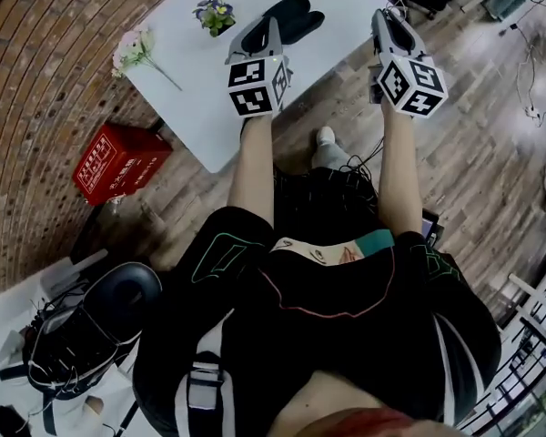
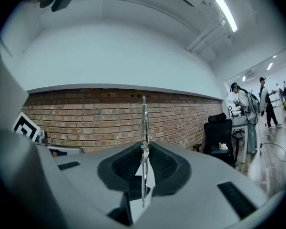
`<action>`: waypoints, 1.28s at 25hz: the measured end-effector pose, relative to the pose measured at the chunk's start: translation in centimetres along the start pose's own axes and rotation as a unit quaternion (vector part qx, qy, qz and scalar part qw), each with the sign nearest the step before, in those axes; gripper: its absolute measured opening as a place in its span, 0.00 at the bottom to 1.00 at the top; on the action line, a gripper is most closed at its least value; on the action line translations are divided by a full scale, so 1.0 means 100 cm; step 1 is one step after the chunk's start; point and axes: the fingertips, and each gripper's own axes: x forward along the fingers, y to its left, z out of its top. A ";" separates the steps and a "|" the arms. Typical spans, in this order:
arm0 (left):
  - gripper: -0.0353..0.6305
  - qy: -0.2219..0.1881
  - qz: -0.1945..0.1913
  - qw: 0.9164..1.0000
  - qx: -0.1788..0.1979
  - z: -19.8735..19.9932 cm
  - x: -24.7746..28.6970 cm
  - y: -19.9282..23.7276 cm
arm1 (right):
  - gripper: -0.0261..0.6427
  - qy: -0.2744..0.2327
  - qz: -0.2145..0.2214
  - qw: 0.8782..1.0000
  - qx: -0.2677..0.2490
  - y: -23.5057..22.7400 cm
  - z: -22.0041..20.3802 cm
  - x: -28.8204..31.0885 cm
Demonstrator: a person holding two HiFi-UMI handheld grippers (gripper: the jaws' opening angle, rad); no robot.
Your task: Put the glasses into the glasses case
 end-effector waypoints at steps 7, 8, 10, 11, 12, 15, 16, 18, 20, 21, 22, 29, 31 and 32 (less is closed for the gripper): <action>0.05 0.007 0.071 0.997 0.003 0.012 0.042 0.023 | 0.12 -0.005 0.031 0.999 0.026 -0.054 0.013 0.066; 0.05 0.005 0.080 0.997 0.002 0.013 0.046 0.024 | 0.12 -0.005 0.041 0.999 0.025 -0.056 0.014 0.074; 0.05 0.006 0.091 0.996 0.003 0.012 0.055 0.019 | 0.12 -0.008 0.057 0.998 0.026 -0.064 0.018 0.087; 0.05 0.005 0.091 0.996 0.001 0.013 0.060 0.016 | 0.12 -0.011 0.064 0.998 0.026 -0.068 0.021 0.093; 0.05 0.001 0.090 0.996 -0.004 0.015 0.065 0.013 | 0.12 -0.013 0.071 0.997 0.026 -0.070 0.023 0.099; 0.05 -0.018 0.091 0.996 -0.019 0.026 0.073 0.011 | 0.12 -0.017 0.095 0.995 0.024 -0.072 0.025 0.117; 0.05 -0.023 0.099 0.995 -0.017 0.029 0.073 0.013 | 0.12 -0.017 0.104 0.994 0.024 -0.071 0.026 0.123; 0.05 -0.029 0.118 0.992 -0.016 0.034 0.074 0.021 | 0.12 -0.019 0.121 0.992 0.022 -0.067 0.028 0.135; 0.05 -0.032 0.135 0.990 -0.021 0.033 0.075 0.028 | 0.12 -0.016 0.136 0.990 0.014 -0.061 0.027 0.145; 0.05 -0.032 0.143 0.989 -0.024 0.031 0.074 0.032 | 0.12 -0.013 0.145 0.989 0.009 -0.057 0.024 0.150; 0.05 -0.031 0.151 0.988 -0.028 0.028 0.073 0.035 | 0.12 -0.009 0.157 0.988 0.004 -0.052 0.021 0.153; 0.05 -0.003 0.179 0.983 -0.048 -0.009 0.082 0.043 | 0.12 0.022 0.221 0.975 -0.020 -0.030 -0.006 0.175; 0.05 0.006 0.189 0.980 -0.059 -0.021 0.084 0.049 | 0.12 0.031 0.238 0.970 -0.029 -0.022 -0.013 0.180; 0.05 0.011 0.192 0.979 -0.064 -0.027 0.085 0.051 | 0.12 0.037 0.245 0.968 -0.035 -0.019 -0.017 0.182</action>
